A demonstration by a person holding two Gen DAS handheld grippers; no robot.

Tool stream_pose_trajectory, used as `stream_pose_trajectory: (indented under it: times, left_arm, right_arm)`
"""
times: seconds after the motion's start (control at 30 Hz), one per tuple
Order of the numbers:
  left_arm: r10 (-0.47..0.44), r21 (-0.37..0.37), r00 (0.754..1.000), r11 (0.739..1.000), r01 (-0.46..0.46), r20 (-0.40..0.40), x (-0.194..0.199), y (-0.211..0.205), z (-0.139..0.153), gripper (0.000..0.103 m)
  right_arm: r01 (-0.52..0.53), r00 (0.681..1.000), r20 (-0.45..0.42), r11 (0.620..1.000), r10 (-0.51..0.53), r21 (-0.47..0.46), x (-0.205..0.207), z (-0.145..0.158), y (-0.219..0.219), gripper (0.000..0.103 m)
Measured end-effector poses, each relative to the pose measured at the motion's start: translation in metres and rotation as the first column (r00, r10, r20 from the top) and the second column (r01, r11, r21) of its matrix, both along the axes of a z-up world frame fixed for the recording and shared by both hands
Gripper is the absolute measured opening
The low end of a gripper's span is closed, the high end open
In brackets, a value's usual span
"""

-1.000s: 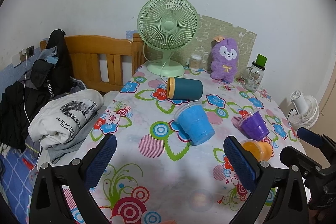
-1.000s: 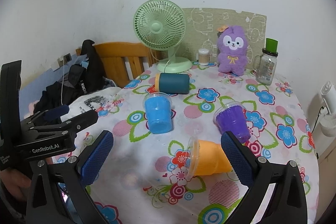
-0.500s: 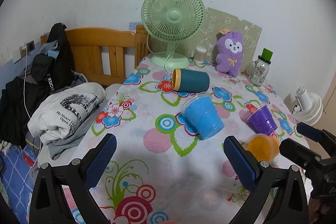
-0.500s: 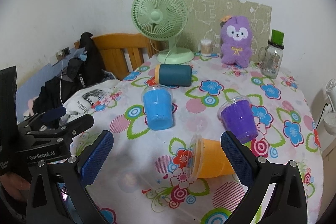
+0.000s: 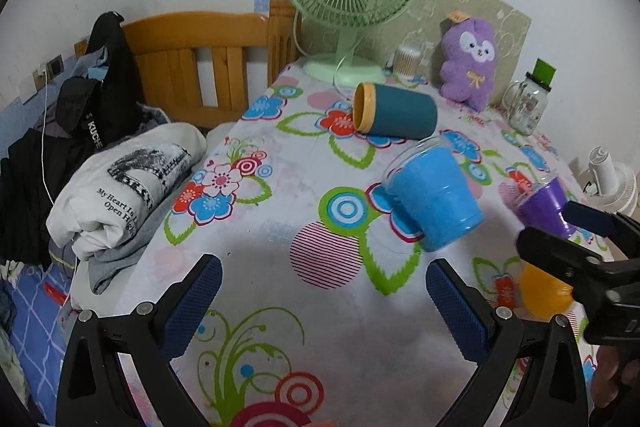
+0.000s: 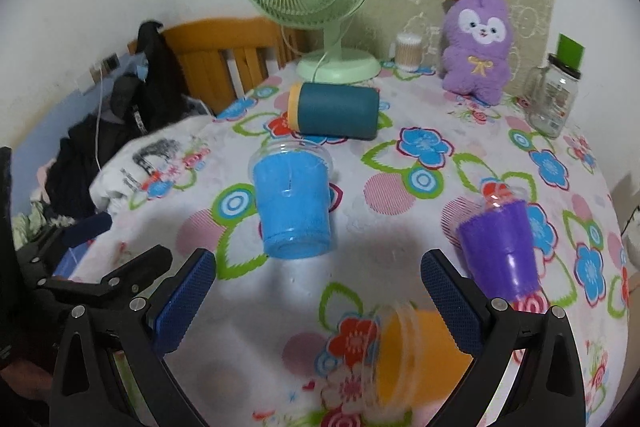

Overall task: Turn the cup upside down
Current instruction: 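Reach the right gripper to the blue cup and close on it, then lift the blue cup with the right gripper toward the left gripper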

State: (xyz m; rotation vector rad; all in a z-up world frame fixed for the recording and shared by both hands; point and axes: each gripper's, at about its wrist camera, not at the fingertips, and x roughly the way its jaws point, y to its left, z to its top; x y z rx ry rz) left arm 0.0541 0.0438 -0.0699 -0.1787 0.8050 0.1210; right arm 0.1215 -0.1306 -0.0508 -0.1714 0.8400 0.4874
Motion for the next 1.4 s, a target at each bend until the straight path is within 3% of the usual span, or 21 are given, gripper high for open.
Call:
stream_pose_trajectory:
  times: [0.43,0.53,0.7,0.83,1.2,1.4]
  left_arm:
    - [0.042,0.02,0.996,0.999,-0.041,-0.077,0.028,0.016,-0.025,0.103]
    - [0.046,0.011,0.994,0.999,-0.045,-0.103,0.032,0.019,-0.03,0.103]
    - [0.051,0.015,0.992,0.999,-0.05,-0.115,0.033,0.02,-0.034,0.103]
    - [0.048,0.012,0.992,0.999,-0.047,-0.113,0.032,0.02,-0.034,0.103]
    - [0.014,-0.012,0.998,1.0,-0.015,-0.063,-0.015,0.007,-0.019,0.103]
    - [-0.025,-0.013,0.997,1.0,0.025,-0.071,-0.065,-0.01,-0.028,0.103]
  right_arm:
    - [-0.009,0.993,-0.121,1.0,0.008,-0.01,0.049,-0.038,0.032,0.103]
    - [0.01,0.995,-0.095,0.997,-0.017,-0.073,0.056,-0.045,0.042,0.102]
    - [-0.027,0.981,-0.193,0.996,0.01,-0.089,0.063,-0.062,0.049,0.066]
    - [-0.031,0.981,-0.196,0.995,0.013,-0.09,0.061,-0.064,0.05,0.057]
    - [-0.003,0.99,-0.14,1.0,0.0,-0.018,0.007,-0.031,0.028,0.057]
    - [0.044,0.994,-0.101,0.998,-0.05,-0.054,-0.042,-0.03,0.014,0.057]
